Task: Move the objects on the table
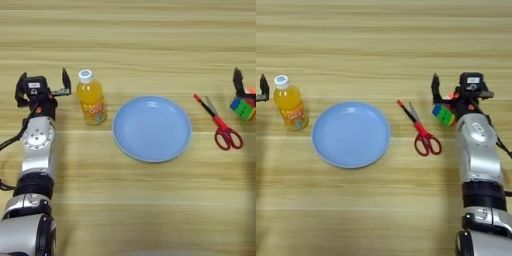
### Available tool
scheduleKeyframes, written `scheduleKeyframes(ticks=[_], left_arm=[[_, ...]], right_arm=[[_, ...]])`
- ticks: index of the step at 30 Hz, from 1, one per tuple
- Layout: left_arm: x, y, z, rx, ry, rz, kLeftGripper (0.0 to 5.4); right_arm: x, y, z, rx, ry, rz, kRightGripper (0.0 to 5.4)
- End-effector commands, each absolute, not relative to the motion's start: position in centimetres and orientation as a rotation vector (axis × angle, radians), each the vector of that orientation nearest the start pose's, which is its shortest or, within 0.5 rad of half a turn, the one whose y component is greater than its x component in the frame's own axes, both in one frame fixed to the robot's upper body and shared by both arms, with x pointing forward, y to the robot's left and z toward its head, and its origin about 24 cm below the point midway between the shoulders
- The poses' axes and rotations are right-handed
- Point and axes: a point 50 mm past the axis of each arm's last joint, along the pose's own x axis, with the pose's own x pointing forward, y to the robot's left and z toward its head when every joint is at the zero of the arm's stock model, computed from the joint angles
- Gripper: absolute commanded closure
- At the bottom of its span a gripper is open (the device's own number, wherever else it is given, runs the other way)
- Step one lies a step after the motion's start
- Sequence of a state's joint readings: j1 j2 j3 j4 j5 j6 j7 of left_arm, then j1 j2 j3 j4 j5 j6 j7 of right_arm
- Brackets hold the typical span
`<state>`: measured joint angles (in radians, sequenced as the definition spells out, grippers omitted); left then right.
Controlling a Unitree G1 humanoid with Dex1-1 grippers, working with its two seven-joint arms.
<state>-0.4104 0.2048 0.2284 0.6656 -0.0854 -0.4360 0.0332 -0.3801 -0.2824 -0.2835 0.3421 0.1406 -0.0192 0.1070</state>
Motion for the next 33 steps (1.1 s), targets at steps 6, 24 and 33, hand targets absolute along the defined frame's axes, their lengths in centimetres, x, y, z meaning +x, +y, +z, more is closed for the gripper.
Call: scheduleKeyframes(ticks=[6,24,33], left_arm=[[31.7,23.3,6.5,0.033,-0.254,0.223,0.00],[30.6,23.1,10.6,-0.055,-0.531,0.139,0.00],[29.7,21.0,11.7,-0.121,-0.615,-0.045,0.00]], right_arm=[[32.5,-28.3,8.5,-0.066,-0.111,-0.339,0.02],[33.0,-28.2,7.1,-0.108,-0.094,-0.364,0.02],[33.1,-28.0,7.0,-0.109,-0.090,-0.362,0.02]])
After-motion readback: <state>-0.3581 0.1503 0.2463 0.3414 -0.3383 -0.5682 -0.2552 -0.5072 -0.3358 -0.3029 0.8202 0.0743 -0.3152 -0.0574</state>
